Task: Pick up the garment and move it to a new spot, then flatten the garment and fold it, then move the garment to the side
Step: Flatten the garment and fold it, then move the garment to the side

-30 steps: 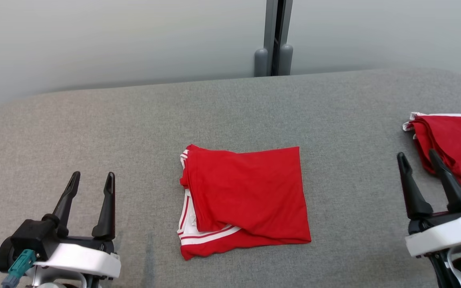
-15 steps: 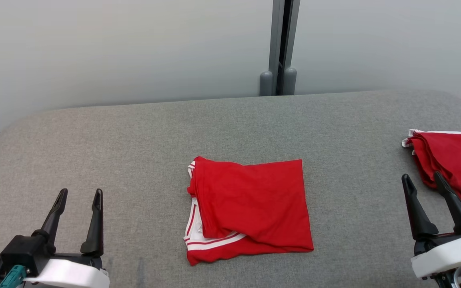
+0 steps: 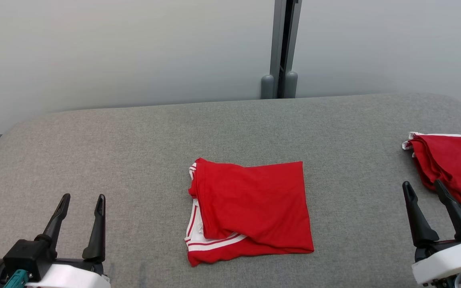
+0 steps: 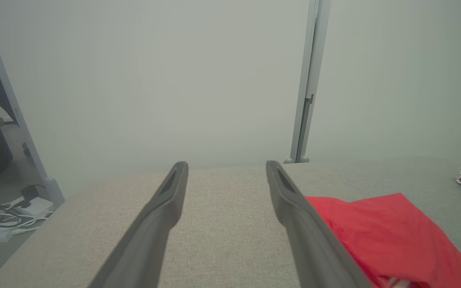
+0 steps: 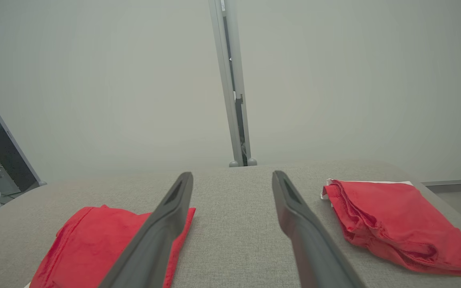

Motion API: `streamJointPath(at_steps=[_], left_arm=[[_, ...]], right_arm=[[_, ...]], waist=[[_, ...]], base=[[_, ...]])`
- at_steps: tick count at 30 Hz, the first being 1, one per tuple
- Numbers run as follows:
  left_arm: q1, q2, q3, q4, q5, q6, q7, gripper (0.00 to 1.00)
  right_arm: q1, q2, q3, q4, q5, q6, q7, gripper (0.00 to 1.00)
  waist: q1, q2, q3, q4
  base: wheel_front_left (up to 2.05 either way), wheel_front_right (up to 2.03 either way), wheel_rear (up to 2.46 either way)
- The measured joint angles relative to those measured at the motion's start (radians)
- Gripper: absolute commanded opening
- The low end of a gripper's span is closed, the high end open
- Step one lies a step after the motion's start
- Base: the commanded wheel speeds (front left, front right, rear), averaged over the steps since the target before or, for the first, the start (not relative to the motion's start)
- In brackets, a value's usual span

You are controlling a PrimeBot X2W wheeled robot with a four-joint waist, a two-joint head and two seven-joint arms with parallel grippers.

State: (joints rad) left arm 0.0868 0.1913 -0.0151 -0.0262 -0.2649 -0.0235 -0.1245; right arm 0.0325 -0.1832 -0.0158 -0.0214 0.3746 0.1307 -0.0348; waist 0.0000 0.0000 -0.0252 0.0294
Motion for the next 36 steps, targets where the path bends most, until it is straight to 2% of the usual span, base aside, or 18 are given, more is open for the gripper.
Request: streamJointPath(at_steps=[25,31,36], left_arm=[[0.009,0.008,-0.019,-0.038,0.0,0.029,0.007,1.0],[-0.019,0.001,-0.034,-0.047,-0.004,0.024,-0.022,1.0],[-0.086,-0.01,-0.049,-0.04,-0.008,0.01,-0.061,1.0]], right_arm=[[0.008,0.015,-0.015,-0.019,-0.015,0.0,0.017,1.0],[0.007,0.006,-0.047,-0.015,-0.042,0.0,0.027,1.0],[-0.057,-0.023,-0.04,0.056,-0.063,0.0,0.048,1.0]], waist=[[0.0,0.0,0.009,-0.002],[0.0,0.0,0.038,0.03],[0.0,0.0,0.098,0.07]], base=[[0.0,0.0,0.0],[0.0,0.0,0.0],[0.0,0.0,0.0]])
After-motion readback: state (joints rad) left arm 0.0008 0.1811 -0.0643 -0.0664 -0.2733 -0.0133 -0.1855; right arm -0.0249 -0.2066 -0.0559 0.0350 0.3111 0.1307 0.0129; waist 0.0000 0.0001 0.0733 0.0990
